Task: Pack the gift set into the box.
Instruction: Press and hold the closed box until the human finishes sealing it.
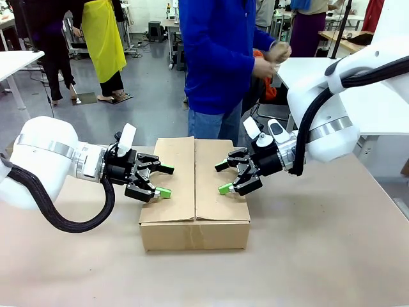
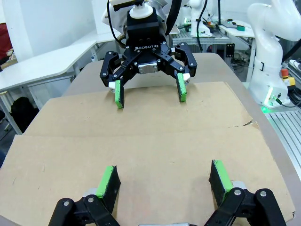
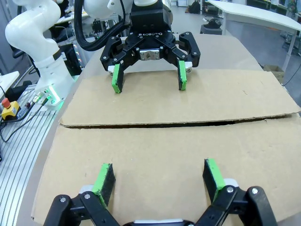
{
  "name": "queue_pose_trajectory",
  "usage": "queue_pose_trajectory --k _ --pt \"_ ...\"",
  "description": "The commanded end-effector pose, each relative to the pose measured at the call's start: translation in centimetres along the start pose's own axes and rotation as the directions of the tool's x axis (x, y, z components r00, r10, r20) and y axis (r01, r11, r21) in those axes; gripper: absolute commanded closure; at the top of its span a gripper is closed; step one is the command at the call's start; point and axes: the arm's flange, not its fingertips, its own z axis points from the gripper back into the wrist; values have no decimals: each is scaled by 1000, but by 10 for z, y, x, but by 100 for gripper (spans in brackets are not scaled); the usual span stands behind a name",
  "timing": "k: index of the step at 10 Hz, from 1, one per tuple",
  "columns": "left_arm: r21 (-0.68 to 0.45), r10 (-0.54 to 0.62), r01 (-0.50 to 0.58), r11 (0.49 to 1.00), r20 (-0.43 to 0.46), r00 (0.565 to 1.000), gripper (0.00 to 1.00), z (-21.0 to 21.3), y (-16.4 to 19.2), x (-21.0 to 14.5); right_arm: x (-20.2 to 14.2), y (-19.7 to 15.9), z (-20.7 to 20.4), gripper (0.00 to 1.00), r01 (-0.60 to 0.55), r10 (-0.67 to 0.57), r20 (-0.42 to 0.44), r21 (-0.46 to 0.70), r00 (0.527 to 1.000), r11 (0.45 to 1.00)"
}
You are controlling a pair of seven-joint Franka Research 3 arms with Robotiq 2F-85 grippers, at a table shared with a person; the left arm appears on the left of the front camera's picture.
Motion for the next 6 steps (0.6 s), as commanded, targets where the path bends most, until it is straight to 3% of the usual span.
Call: queue_pose_trajectory --k 1,6 --pt "-4 -8 8 1000 8 1000 0 1 -2 -1 0 0 -1 0 1 -1 6 -6 1000 1000" --pt "-4 -8 8 1000 8 1000 0 1 -2 -1 0 0 -1 0 1 -1 6 -6 1000 1000"
